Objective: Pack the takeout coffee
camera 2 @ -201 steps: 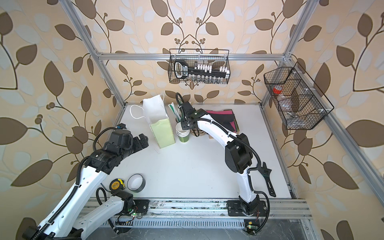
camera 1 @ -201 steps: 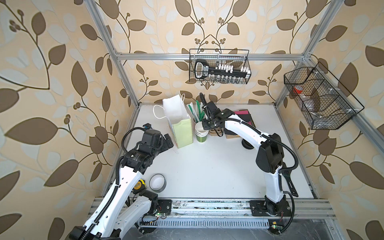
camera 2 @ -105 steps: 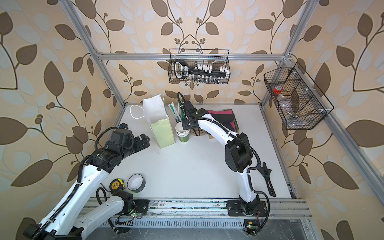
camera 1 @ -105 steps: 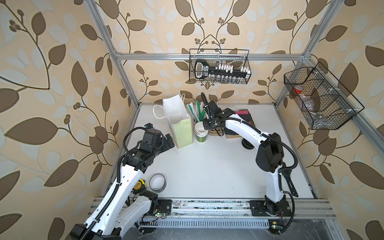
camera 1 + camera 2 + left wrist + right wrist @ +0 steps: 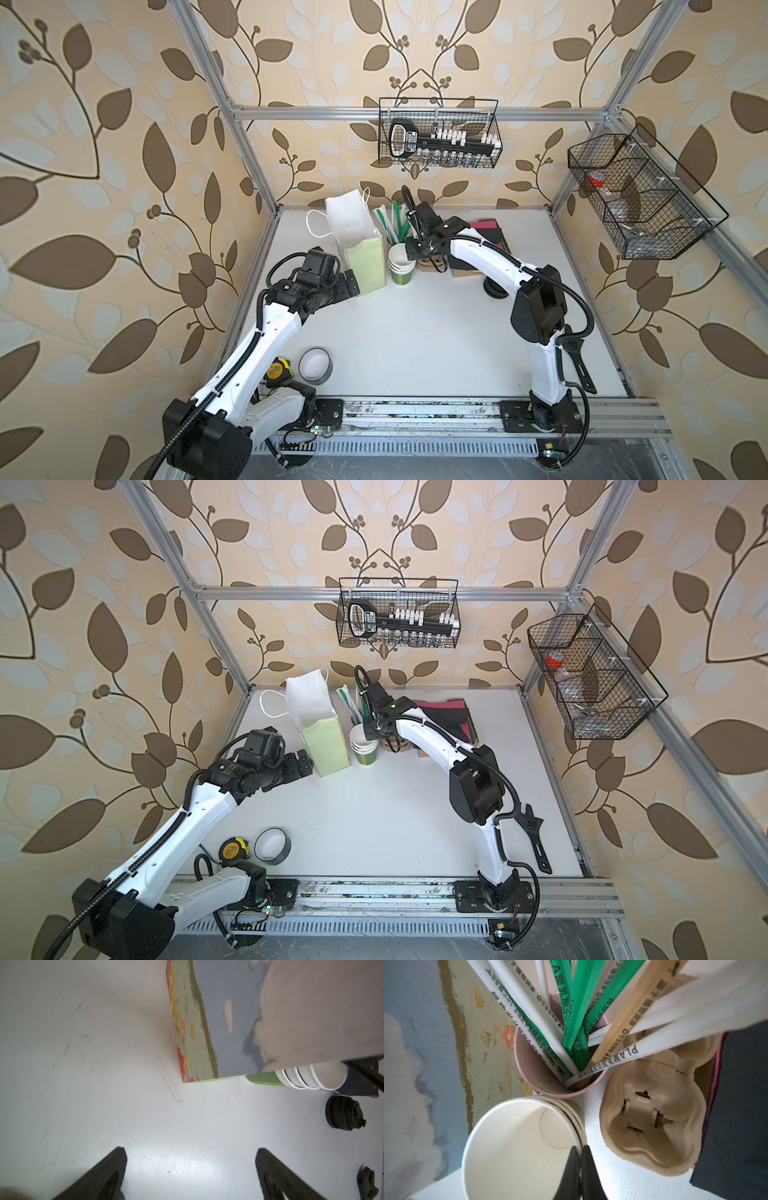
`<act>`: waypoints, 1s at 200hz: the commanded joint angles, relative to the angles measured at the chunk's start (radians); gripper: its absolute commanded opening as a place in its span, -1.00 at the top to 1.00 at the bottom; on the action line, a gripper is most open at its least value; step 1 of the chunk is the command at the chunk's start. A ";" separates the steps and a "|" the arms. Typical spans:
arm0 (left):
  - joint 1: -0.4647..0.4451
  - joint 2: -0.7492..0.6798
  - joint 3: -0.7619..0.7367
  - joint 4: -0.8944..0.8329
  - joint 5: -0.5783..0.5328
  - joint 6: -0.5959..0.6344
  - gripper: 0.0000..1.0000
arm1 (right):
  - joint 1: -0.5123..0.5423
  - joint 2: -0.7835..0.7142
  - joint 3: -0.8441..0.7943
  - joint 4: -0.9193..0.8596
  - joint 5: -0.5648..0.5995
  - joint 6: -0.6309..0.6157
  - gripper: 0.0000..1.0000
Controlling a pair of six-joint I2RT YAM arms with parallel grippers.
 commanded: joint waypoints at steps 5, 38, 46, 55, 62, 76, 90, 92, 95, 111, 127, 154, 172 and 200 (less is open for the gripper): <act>-0.003 0.026 0.055 -0.017 0.098 0.029 -0.98 | 0.008 -0.052 0.007 -0.013 -0.021 0.005 1.00; -0.002 0.052 0.048 0.006 0.186 0.040 -0.98 | 0.009 -0.103 -0.021 -0.006 -0.032 0.006 1.00; -0.003 0.055 0.047 0.013 0.205 0.042 -0.98 | 0.009 -0.121 -0.035 0.001 -0.037 0.006 1.00; -0.003 0.055 0.045 0.021 0.219 0.042 -0.98 | 0.008 -0.142 -0.053 0.006 -0.041 0.005 1.00; -0.003 0.055 0.044 0.025 0.227 0.042 -0.98 | 0.006 -0.156 -0.075 0.022 -0.051 0.004 1.00; -0.003 0.055 0.041 0.039 0.249 0.041 -0.98 | -0.012 -0.179 -0.117 0.050 -0.092 0.017 1.00; -0.007 0.055 0.037 0.056 0.272 0.029 -0.98 | -0.023 -0.191 -0.147 0.060 -0.131 0.021 1.00; -0.008 0.055 0.036 0.059 0.275 0.026 -0.98 | -0.023 -0.191 -0.150 0.061 -0.133 0.021 1.00; -0.010 0.054 0.035 0.063 0.277 0.020 -0.98 | -0.021 -0.194 -0.156 0.064 -0.134 0.019 1.00; -0.035 0.054 0.018 0.102 0.302 -0.036 -0.98 | -0.020 -0.208 -0.191 0.085 -0.146 0.020 1.00; -0.078 0.060 -0.004 0.151 0.324 -0.101 -0.98 | -0.018 -0.221 -0.228 0.105 -0.166 0.021 1.00; -0.114 0.086 -0.034 0.220 0.335 -0.191 -0.98 | -0.022 -0.236 -0.281 0.136 -0.174 0.025 1.00; -0.116 0.101 -0.062 0.266 0.355 -0.240 -0.98 | -0.024 -0.239 -0.297 0.145 -0.187 0.032 1.00; -0.137 0.098 -0.100 0.325 0.336 -0.312 -0.98 | -0.027 -0.253 -0.326 0.170 -0.196 0.040 1.00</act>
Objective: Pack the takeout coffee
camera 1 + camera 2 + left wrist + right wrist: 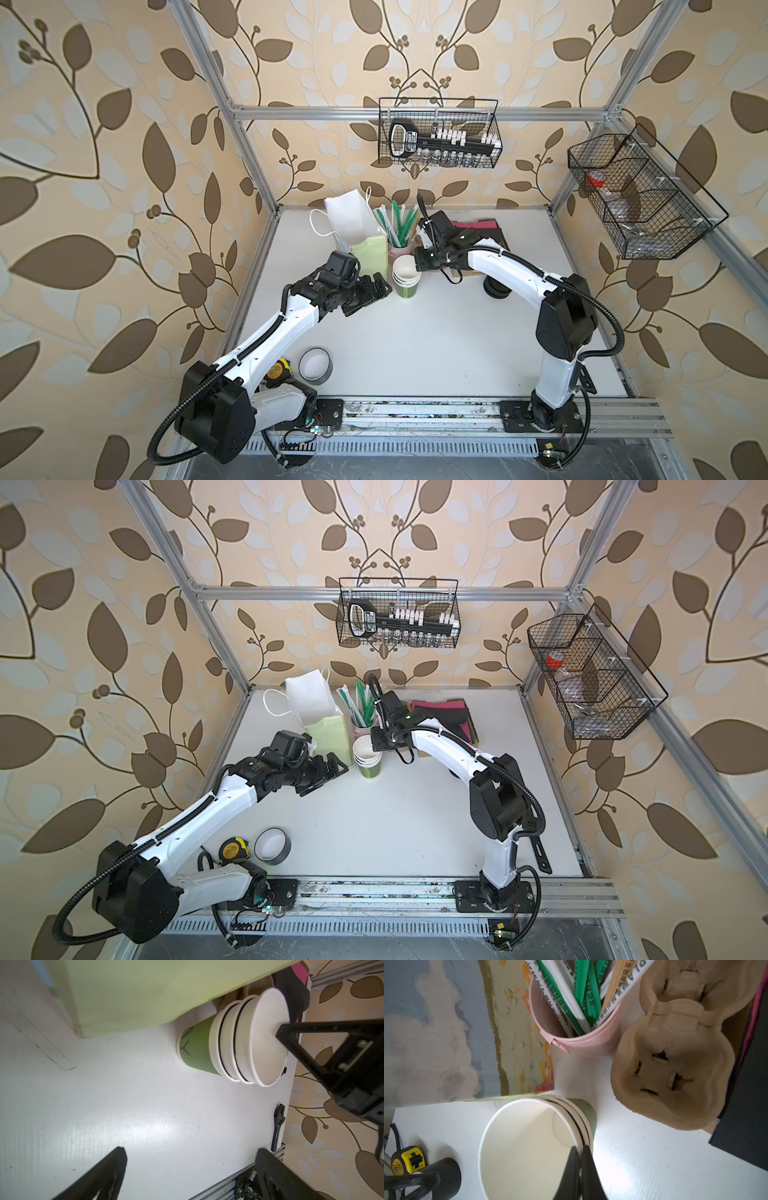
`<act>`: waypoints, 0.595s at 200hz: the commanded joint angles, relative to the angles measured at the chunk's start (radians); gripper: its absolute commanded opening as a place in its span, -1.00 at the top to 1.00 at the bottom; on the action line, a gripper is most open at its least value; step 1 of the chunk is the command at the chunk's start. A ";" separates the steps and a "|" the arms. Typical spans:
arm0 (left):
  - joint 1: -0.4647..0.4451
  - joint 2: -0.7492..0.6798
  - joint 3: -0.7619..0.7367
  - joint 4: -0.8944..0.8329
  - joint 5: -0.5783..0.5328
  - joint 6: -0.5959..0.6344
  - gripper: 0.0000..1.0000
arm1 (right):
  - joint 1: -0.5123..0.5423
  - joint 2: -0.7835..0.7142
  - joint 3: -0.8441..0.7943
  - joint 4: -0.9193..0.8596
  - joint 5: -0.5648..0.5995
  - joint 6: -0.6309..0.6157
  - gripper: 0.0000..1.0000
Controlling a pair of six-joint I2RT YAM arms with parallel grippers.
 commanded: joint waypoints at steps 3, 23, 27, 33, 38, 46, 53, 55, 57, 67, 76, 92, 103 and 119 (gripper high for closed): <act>-0.021 -0.007 -0.028 0.093 0.001 -0.118 -0.98 | -0.004 -0.052 -0.029 0.052 -0.034 0.016 1.00; -0.025 0.006 -0.042 0.116 -0.026 -0.156 -0.97 | -0.003 -0.061 -0.052 0.072 -0.042 0.023 1.00; -0.025 0.011 -0.043 0.119 -0.030 -0.161 -0.97 | -0.004 -0.063 -0.059 0.077 -0.041 0.025 1.00; -0.025 0.021 -0.042 0.127 -0.032 -0.166 -0.96 | -0.004 -0.068 -0.066 0.080 -0.039 0.028 1.00; -0.025 0.030 -0.042 0.130 -0.036 -0.171 -0.95 | -0.004 -0.073 -0.073 0.086 -0.038 0.029 1.00; -0.025 0.046 -0.042 0.138 -0.038 -0.183 -0.94 | -0.004 -0.078 -0.085 0.094 -0.039 0.030 1.00; -0.025 0.059 -0.041 0.148 -0.038 -0.193 -0.94 | -0.005 -0.085 -0.093 0.098 -0.041 0.032 1.00; -0.025 0.063 -0.041 0.150 -0.039 -0.194 -0.94 | -0.005 -0.088 -0.095 0.100 -0.042 0.032 1.00; -0.025 0.066 -0.040 0.152 -0.039 -0.197 -0.93 | -0.005 -0.089 -0.098 0.102 -0.043 0.032 1.00; -0.025 0.081 -0.037 0.164 -0.044 -0.209 -0.93 | -0.001 -0.099 -0.113 0.112 -0.047 0.033 1.00; -0.025 0.094 -0.034 0.170 -0.052 -0.216 -0.93 | -0.006 -0.106 -0.122 0.115 -0.047 0.037 1.00; -0.025 0.111 -0.026 0.173 -0.073 -0.220 -0.93 | -0.006 -0.113 -0.135 0.118 -0.051 0.037 1.00; -0.026 0.123 -0.024 0.180 -0.078 -0.224 -0.93 | -0.006 -0.120 -0.148 0.126 -0.058 0.039 1.00; -0.025 0.137 -0.027 0.211 -0.066 -0.234 -0.93 | -0.004 -0.126 -0.165 0.137 -0.070 0.042 1.00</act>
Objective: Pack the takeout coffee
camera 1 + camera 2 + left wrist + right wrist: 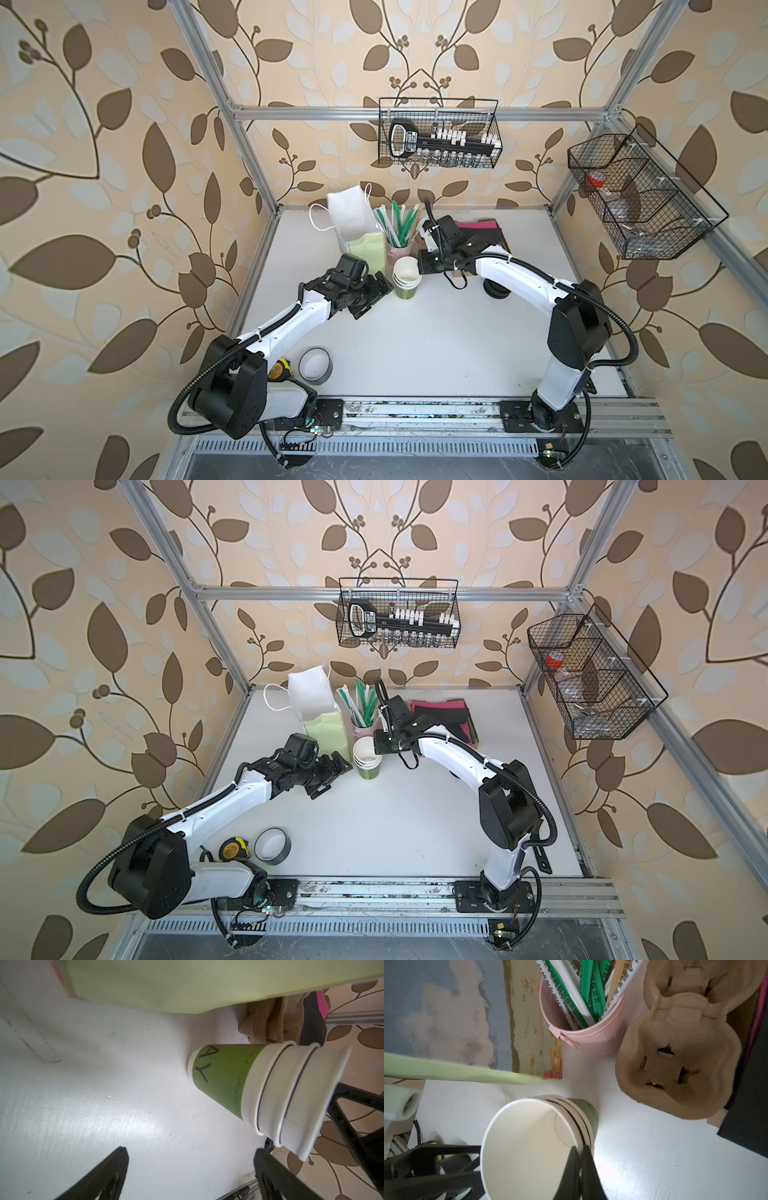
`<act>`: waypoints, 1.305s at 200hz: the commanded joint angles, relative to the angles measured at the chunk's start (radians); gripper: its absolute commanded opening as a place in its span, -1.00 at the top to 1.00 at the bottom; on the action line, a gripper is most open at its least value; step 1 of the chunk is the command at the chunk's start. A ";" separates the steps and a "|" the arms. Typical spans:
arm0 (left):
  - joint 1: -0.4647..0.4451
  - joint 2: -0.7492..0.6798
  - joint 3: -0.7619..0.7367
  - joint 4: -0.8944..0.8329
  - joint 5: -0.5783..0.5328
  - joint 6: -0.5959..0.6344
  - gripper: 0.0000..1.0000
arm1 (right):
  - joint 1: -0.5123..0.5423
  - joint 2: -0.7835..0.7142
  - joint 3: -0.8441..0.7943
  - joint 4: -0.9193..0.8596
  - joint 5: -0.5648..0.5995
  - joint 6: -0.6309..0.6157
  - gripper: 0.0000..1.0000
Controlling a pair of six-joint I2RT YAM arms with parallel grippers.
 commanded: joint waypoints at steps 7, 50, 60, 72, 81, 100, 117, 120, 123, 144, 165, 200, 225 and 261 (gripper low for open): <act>-0.006 0.016 0.004 0.081 -0.005 -0.038 -0.93 | 0.001 -0.039 -0.039 0.035 -0.034 0.014 1.00; -0.007 0.025 -0.013 0.134 0.010 -0.051 -0.95 | 0.011 -0.048 -0.057 0.047 -0.042 0.016 1.00; -0.006 0.033 -0.012 0.134 0.011 -0.048 -0.95 | 0.012 -0.052 -0.061 0.047 -0.040 0.017 1.00; -0.006 0.045 -0.013 0.133 0.013 -0.048 -0.95 | 0.012 -0.056 -0.066 0.054 -0.042 0.020 1.00; -0.006 0.051 -0.013 0.134 0.014 -0.048 -0.95 | 0.013 -0.056 -0.067 0.055 -0.043 0.021 1.00; -0.006 0.058 -0.021 0.143 0.011 -0.051 -0.95 | 0.013 -0.061 -0.072 0.057 -0.042 0.023 1.00; -0.006 0.069 -0.017 0.143 0.014 -0.051 -0.95 | 0.016 -0.062 -0.075 0.060 -0.049 0.026 1.00; -0.006 0.070 -0.015 0.143 0.015 -0.051 -0.95 | 0.016 -0.062 -0.076 0.060 -0.051 0.026 1.00; -0.006 0.071 -0.014 0.142 0.015 -0.051 -0.94 | 0.018 -0.062 -0.076 0.061 -0.051 0.026 1.00; -0.006 0.072 -0.010 0.132 0.008 -0.047 -0.94 | 0.019 -0.063 -0.074 0.060 -0.049 0.027 1.00; -0.007 0.075 0.000 0.112 0.004 -0.035 -0.94 | 0.018 -0.063 -0.068 0.058 -0.048 0.029 1.00; -0.006 0.076 0.012 0.074 -0.009 -0.025 -0.93 | 0.017 -0.066 -0.053 0.059 -0.052 0.040 1.00; -0.006 0.078 0.024 0.050 -0.016 -0.018 -0.93 | 0.017 -0.073 -0.044 0.065 -0.066 0.055 1.00; -0.008 0.088 0.037 0.030 -0.016 -0.011 -0.93 | 0.011 -0.086 -0.039 0.073 -0.065 0.070 1.00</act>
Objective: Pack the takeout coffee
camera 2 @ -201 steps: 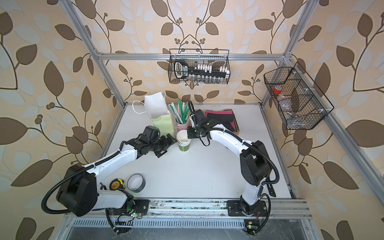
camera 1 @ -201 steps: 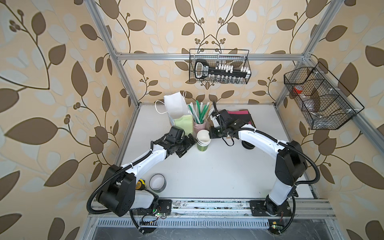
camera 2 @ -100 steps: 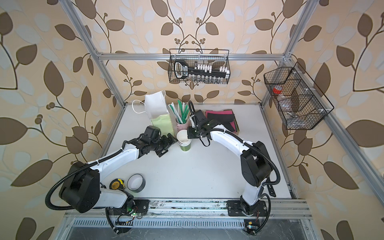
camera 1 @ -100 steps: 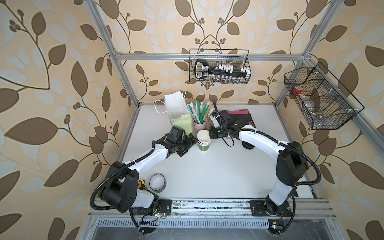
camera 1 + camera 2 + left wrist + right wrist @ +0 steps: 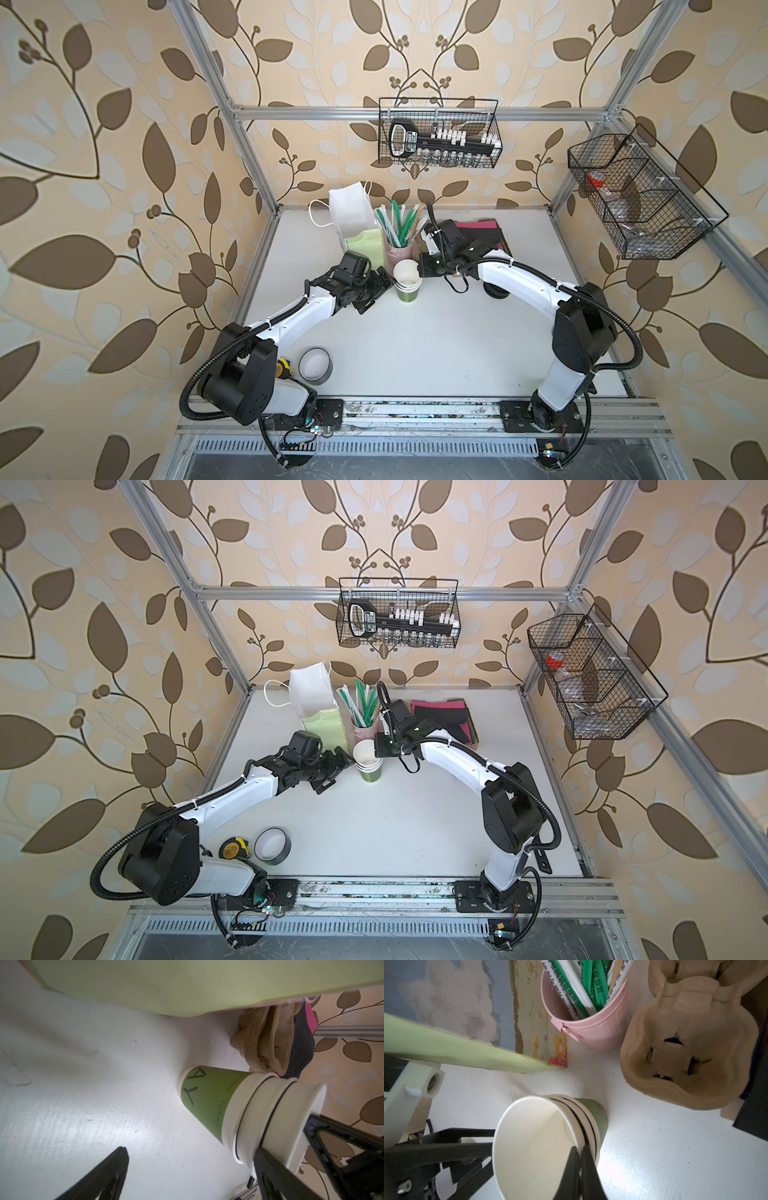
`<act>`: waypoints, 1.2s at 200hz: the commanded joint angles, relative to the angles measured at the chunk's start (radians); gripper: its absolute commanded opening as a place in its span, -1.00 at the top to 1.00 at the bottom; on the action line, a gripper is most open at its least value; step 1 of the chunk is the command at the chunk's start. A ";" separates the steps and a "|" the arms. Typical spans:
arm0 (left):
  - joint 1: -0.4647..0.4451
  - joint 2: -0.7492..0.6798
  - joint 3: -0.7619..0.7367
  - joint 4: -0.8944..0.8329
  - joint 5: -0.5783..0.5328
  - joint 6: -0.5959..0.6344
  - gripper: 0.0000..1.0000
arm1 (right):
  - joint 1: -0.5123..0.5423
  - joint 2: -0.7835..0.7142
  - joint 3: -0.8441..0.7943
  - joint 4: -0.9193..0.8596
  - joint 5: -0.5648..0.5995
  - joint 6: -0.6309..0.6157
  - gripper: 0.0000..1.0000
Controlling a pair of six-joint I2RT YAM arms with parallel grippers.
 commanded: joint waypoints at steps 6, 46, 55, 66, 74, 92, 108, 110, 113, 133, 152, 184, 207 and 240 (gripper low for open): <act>-0.008 0.023 0.027 -0.065 -0.020 0.024 -0.93 | 0.003 -0.057 0.020 0.031 -0.043 0.025 1.00; -0.008 0.033 0.051 -0.093 -0.025 0.033 -0.93 | 0.001 -0.068 0.026 0.033 -0.056 0.035 1.00; -0.008 0.031 0.059 -0.095 -0.026 0.037 -0.93 | -0.001 -0.072 0.030 0.031 -0.053 0.032 1.00; -0.008 0.031 0.071 -0.103 -0.030 0.040 -0.93 | -0.004 -0.078 0.037 0.028 -0.054 0.032 1.00; -0.008 0.032 0.077 -0.106 -0.030 0.041 -0.94 | -0.008 -0.081 0.044 0.025 -0.057 0.032 1.00; -0.008 0.037 0.088 -0.109 -0.030 0.041 -0.94 | -0.018 -0.092 0.066 0.016 -0.060 0.030 1.00; -0.008 0.046 0.103 -0.115 -0.034 0.045 -0.94 | -0.028 -0.097 0.095 -0.002 -0.074 0.023 1.00; -0.008 0.046 0.106 -0.117 -0.034 0.046 -0.94 | -0.029 -0.097 0.099 -0.004 -0.075 0.023 1.00; -0.008 0.047 0.108 -0.118 -0.034 0.046 -0.94 | -0.030 -0.098 0.104 -0.007 -0.075 0.020 1.00; -0.008 0.047 0.129 -0.123 -0.033 0.046 -0.94 | -0.041 -0.098 0.151 -0.045 -0.076 0.005 1.00; -0.008 0.083 0.149 -0.131 -0.036 0.050 -0.94 | -0.050 -0.111 0.176 -0.070 -0.067 -0.002 1.00; -0.007 0.107 0.185 -0.143 -0.038 0.057 -0.95 | -0.078 -0.174 0.171 -0.090 -0.049 -0.002 1.00; -0.006 0.114 0.214 -0.150 -0.038 0.061 -0.95 | -0.104 -0.262 0.147 -0.107 -0.020 -0.001 1.00; -0.006 0.109 0.261 -0.181 -0.058 0.075 -0.95 | -0.113 -0.432 0.055 -0.161 0.057 -0.034 1.00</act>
